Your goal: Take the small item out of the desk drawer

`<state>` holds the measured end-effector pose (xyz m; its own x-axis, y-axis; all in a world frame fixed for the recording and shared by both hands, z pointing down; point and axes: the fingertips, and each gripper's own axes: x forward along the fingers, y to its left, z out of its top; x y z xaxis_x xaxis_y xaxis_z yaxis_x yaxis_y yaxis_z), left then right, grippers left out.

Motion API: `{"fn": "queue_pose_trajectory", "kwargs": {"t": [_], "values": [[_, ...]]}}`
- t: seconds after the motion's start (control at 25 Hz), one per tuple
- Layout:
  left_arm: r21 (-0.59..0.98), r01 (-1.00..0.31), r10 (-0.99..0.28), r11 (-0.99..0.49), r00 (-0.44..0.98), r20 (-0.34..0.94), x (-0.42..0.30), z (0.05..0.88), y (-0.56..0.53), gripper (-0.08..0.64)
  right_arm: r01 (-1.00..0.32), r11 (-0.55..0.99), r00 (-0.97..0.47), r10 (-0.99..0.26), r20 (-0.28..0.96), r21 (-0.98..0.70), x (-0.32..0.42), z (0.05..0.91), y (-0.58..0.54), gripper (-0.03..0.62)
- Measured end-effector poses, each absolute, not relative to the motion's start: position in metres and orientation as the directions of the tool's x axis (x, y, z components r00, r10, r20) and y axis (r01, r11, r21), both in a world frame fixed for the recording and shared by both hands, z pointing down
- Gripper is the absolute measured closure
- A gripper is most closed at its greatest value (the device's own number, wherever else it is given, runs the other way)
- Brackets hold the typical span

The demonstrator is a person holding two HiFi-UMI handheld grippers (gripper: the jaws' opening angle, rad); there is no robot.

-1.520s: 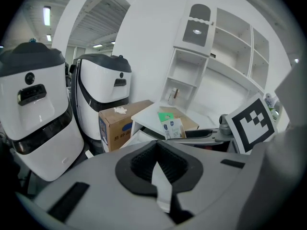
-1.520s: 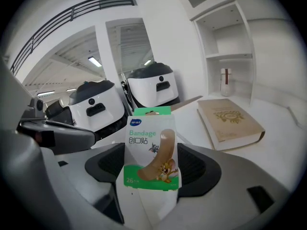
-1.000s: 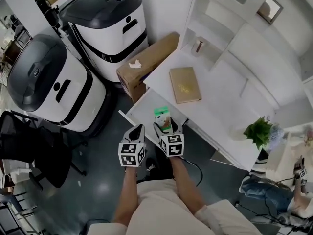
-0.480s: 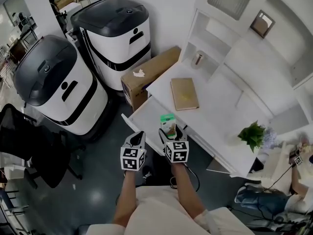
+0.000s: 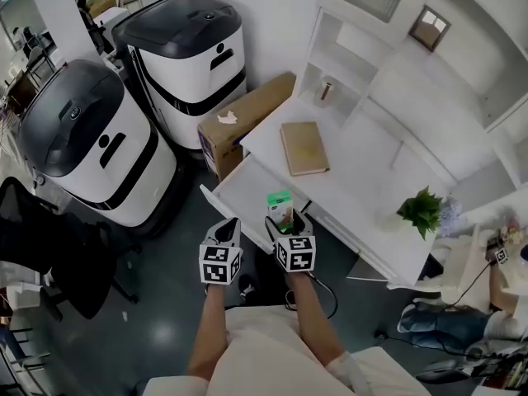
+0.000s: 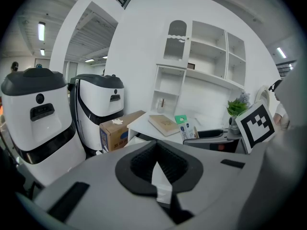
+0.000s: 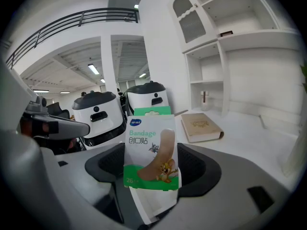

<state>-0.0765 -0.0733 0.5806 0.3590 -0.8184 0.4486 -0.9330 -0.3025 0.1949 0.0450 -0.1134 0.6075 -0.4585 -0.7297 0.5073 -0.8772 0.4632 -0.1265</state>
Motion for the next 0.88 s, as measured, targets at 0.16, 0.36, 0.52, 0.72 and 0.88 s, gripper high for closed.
{"fn": "queue_pose_trajectory", "kwargs": {"t": [0.16, 0.36, 0.52, 0.72, 0.88], "values": [[0.199, -0.929, -0.820, -0.311, 0.368, 0.438, -0.071, 0.579, -0.073, 0.543, -0.879, 0.464, -0.452, -0.737, 0.503, -0.110, 0.052, 0.604, -0.112, 0.233], [0.199, -0.925, -0.820, -0.322, 0.378, 0.429, -0.064, 0.578, -0.076, 0.543, -0.881, 0.461, -0.448, -0.742, 0.499, -0.106, 0.059, 0.603, -0.111, 0.233], [0.200, -0.924, -0.816, -0.326, 0.382, 0.433, -0.061, 0.581, -0.079, 0.543, -0.879, 0.464, -0.455, -0.742, 0.493, -0.112, 0.061, 0.604, -0.110, 0.233], [0.190, -0.920, -0.804, -0.343, 0.392, 0.448, -0.059, 0.587, -0.079, 0.543, -0.870, 0.479, -0.470, -0.732, 0.494, -0.117, 0.057, 0.606, -0.112, 0.233], [0.195, -0.917, -0.797, -0.348, 0.399, 0.453, -0.060, 0.589, -0.078, 0.543, -0.864, 0.486, -0.484, -0.727, 0.488, -0.132, 0.052, 0.606, -0.116, 0.233]]}}
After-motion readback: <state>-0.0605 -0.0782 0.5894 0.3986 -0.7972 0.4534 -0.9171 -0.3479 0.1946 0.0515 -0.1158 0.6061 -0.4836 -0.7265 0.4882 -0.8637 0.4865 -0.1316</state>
